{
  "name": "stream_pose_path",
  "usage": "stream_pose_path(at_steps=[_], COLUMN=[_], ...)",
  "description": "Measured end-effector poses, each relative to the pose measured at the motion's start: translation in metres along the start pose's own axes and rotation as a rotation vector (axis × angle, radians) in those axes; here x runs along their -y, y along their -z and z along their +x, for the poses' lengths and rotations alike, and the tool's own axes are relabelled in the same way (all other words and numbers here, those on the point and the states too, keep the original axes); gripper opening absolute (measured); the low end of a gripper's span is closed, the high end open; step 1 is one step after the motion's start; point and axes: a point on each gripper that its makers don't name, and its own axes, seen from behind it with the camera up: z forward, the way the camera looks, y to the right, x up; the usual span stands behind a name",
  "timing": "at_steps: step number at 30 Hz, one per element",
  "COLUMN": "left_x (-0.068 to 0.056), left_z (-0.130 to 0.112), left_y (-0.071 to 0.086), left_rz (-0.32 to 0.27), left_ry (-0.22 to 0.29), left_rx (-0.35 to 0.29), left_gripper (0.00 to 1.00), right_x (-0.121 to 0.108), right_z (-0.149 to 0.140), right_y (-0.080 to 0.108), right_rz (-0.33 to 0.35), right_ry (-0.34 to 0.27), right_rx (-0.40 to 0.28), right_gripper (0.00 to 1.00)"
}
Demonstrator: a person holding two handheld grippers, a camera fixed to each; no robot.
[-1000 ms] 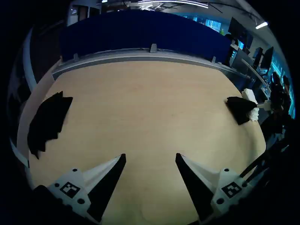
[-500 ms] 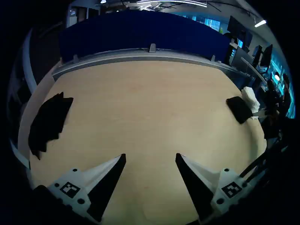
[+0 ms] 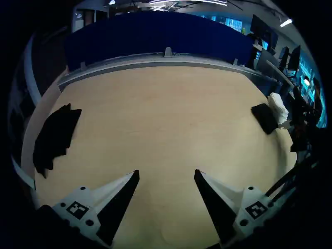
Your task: Fold towel
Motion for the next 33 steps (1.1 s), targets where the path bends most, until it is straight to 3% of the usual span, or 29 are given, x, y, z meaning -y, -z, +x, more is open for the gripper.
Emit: stream_pose_path(at_steps=[4, 10, 14, 18, 24, 33], left_x=[-0.001, -0.001, -0.002, -0.005, -0.008, -0.008], left_z=[0.0, 0.0, 0.002, 0.004, 0.007, 0.007], left_y=[-0.001, -0.003, -0.003, -0.002, -0.003, -0.002], left_rz=[0.0, 0.002, 0.0, -0.005, -0.012, -0.013], left_ry=[-0.005, -0.007, -0.007, -0.01, -0.014, -0.012], left_rx=[0.001, 0.001, 0.001, 0.0, -0.002, -0.006], left_gripper=[0.98, 0.98, 0.98, 0.98, 0.98, 0.98], right_x=[-0.003, -0.006, -0.008, -0.01, -0.009, -0.014], right_z=[-0.001, 0.0, 0.003, 0.006, 0.011, 0.007], right_y=[-0.001, 0.004, 0.01, 0.017, 0.025, 0.032], right_rz=[-0.015, -0.03, -0.033, -0.034, -0.028, -0.056], right_ry=[-0.003, -0.005, -0.014, -0.021, -0.024, -0.017], right_rx=[-0.004, -0.031, -0.062, -0.096, -0.129, -0.125], right_gripper=[0.18, 0.41, 0.63, 0.75, 0.77, 0.77])
